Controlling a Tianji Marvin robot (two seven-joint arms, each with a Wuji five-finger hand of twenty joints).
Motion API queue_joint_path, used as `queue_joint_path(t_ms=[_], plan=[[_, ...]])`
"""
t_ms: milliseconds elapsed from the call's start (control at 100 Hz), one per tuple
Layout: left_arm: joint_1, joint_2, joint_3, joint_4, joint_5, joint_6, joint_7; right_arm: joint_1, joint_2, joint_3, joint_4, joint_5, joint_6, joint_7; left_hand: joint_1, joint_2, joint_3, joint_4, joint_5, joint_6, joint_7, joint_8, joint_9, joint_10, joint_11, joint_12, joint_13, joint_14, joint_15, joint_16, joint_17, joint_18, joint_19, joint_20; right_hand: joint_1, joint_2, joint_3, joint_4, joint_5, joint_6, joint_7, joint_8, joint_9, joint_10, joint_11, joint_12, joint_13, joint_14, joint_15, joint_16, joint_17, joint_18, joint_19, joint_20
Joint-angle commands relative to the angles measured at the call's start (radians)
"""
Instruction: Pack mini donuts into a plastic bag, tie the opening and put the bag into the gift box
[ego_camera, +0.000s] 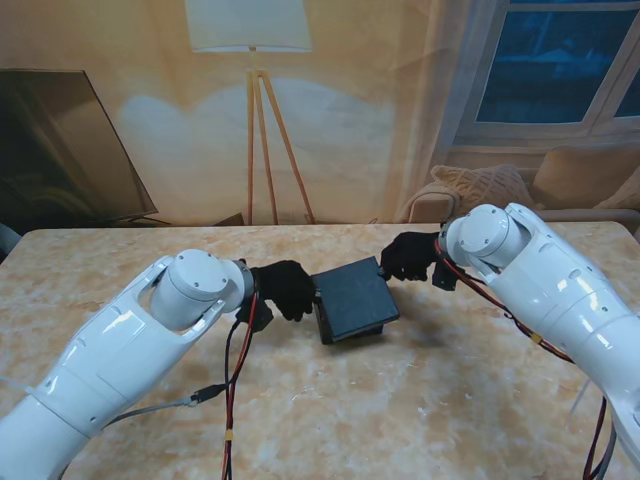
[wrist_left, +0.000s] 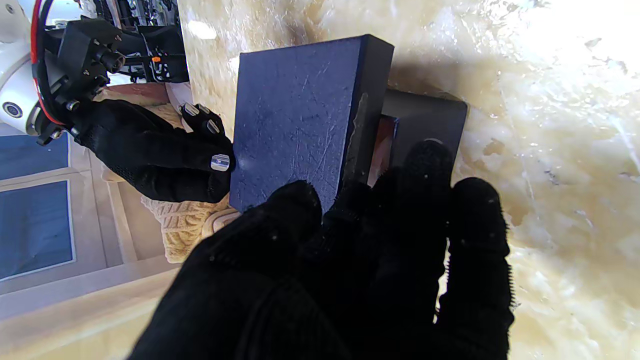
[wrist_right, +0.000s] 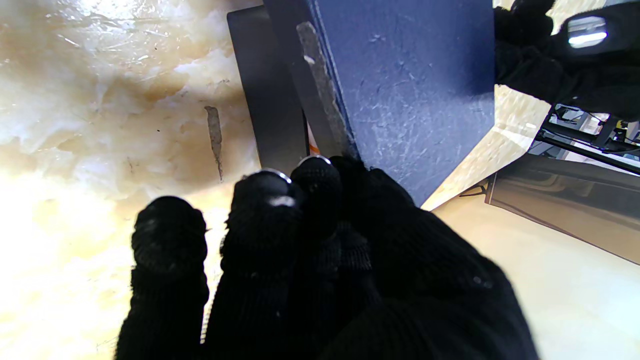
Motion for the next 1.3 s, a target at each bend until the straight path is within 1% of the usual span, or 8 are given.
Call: queue_joint_path(t_ms=[0, 290, 570, 670, 940, 1290], plan=[[-0.018, -0.022, 0.002, -0.011, -0.007, 0.001, -0.009, -0.001, -0.027, -0.011, -0.012, 0.009, -0.005, 0.023, -0.013, 0.022, 0.009, 0.024, -0.036, -0.150, -0.069, -0.045, -0.016, -0.083, 0.001, -0.008, 0.015, -0.012, -0.010, -0.008, -0.003, 0.007, -0.008, -0.020, 0.019, -0.009, -0.010, -0.017, 0.045, -0.184, -0.016, -0.024, 0.032, -0.036, 0.053, -0.005, 0.028, -0.067, 0.003, -0.015, 0.013, -0.012, 0.053, -0.009], [-0.040, -0.034, 0.010, 0.016, -0.007, 0.022, 0.015, 0.024, -0.039, -0.044, 0.016, 0.020, -0.006, 0.023, -0.022, 0.022, 0.009, 0.024, -0.041, -0.153, -0.072, -0.048, -0.021, -0.084, 0.001, -0.006, 0.010, -0.013, -0.008, -0.005, -0.007, 0.006, -0.006, -0.017, 0.017, -0.007, -0.015, -0.017, 0.043, -0.183, -0.021, -0.031, 0.031, -0.034, 0.053, -0.007, 0.028, -0.068, 0.002, -0.017, 0.013, -0.012, 0.053, -0.010], [-0.043, -0.034, 0.006, 0.010, -0.009, 0.029, 0.016, 0.043, -0.049, -0.071, 0.042, 0.027, -0.006, 0.021, -0.030, 0.021, 0.010, 0.024, -0.045, -0.152, -0.074, -0.051, -0.024, -0.084, -0.001, -0.005, 0.007, -0.012, -0.009, -0.005, -0.008, 0.005, -0.007, -0.016, 0.009, -0.008, -0.022, -0.016, 0.044, -0.180, -0.021, -0.041, 0.032, -0.035, 0.053, -0.009, 0.028, -0.068, 0.003, -0.019, 0.013, -0.011, 0.054, -0.012], [-0.049, -0.037, 0.006, 0.011, -0.014, 0.039, 0.021, 0.049, -0.053, -0.081, 0.053, 0.030, -0.005, 0.022, -0.033, 0.022, 0.009, 0.024, -0.047, -0.151, -0.074, -0.052, -0.025, -0.084, -0.002, -0.005, 0.007, -0.012, -0.008, -0.004, -0.007, 0.003, -0.006, -0.015, 0.006, -0.007, -0.024, -0.016, 0.044, -0.180, -0.021, -0.043, 0.032, -0.035, 0.054, -0.009, 0.028, -0.067, 0.003, -0.019, 0.012, -0.011, 0.054, -0.012], [-0.073, -0.054, 0.021, 0.036, -0.026, 0.067, 0.050, 0.070, -0.062, -0.111, 0.079, 0.037, -0.004, 0.031, -0.042, 0.021, 0.009, 0.024, -0.057, -0.145, -0.079, -0.055, -0.032, -0.078, -0.004, -0.005, 0.003, -0.012, -0.007, -0.004, -0.008, 0.002, -0.004, -0.014, -0.002, -0.006, -0.031, -0.016, 0.052, -0.181, -0.007, -0.035, 0.036, -0.034, 0.056, -0.009, 0.032, -0.068, 0.005, -0.019, 0.015, -0.010, 0.056, -0.012], [-0.078, -0.077, 0.015, 0.040, -0.076, 0.118, 0.092, 0.086, -0.065, -0.137, 0.091, 0.046, 0.000, 0.052, -0.052, 0.022, 0.006, 0.023, -0.086, -0.122, -0.094, -0.068, -0.046, -0.060, -0.018, -0.014, 0.001, -0.012, -0.023, -0.018, -0.001, -0.001, -0.012, -0.023, -0.015, -0.003, -0.043, -0.016, 0.070, -0.176, 0.016, -0.004, 0.053, -0.030, 0.062, -0.012, 0.050, -0.065, 0.015, -0.020, 0.030, -0.005, 0.071, -0.011]])
